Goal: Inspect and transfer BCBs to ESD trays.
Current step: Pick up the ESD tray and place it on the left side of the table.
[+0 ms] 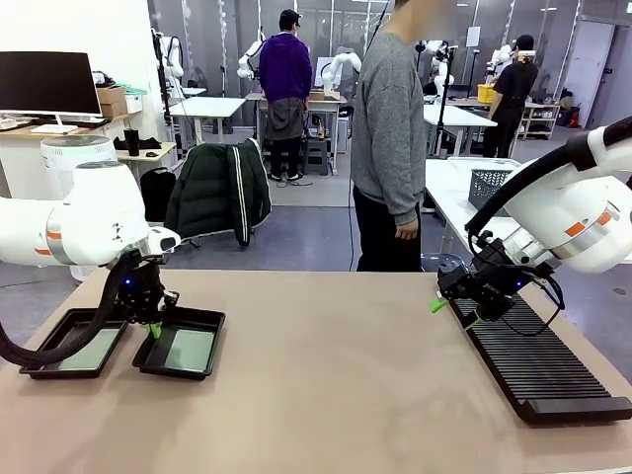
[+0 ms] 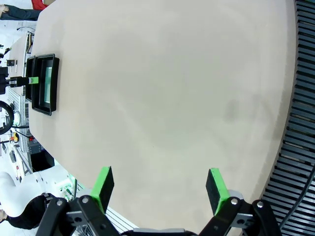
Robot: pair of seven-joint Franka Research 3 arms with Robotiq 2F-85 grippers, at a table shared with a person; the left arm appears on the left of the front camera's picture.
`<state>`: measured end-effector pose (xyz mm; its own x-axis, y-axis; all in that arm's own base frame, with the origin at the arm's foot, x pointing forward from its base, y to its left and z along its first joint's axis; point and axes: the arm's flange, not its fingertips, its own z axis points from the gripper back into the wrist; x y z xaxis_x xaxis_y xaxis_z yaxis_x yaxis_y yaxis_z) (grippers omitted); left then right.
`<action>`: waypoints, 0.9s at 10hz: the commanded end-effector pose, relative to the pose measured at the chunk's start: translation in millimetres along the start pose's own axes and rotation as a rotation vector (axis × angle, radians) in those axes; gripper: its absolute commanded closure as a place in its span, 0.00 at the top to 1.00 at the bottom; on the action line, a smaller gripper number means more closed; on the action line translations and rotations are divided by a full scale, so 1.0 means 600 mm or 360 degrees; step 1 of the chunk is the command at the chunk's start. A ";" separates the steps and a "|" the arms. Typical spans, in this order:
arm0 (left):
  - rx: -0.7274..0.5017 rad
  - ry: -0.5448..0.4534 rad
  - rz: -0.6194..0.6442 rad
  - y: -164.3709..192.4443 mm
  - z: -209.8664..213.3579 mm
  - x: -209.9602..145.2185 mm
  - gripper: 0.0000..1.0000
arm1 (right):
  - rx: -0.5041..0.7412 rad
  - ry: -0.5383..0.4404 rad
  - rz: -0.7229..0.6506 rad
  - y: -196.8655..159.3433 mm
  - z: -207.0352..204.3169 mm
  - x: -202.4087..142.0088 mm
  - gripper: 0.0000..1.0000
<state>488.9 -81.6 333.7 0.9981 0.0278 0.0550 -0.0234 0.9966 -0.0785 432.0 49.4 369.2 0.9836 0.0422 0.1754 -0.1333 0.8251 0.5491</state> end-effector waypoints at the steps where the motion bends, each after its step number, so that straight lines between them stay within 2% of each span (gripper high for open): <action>1: -0.0054 -0.0026 0.0000 0.030 -0.001 -0.004 0.03 | -0.0002 -0.0003 -0.0002 0.001 -0.002 -0.002 1.00; 9: 0.0003 -0.0008 0.0035 0.074 -0.001 0.004 0.03 | -0.0002 -0.0003 -0.0002 0.001 -0.002 -0.002 1.00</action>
<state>492.8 -46.9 332.8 0.9956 0.0762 0.0551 -0.0717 0.9943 -0.0789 432.0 49.4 369.2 0.9836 0.0422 0.1754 -0.1333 0.8251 0.5491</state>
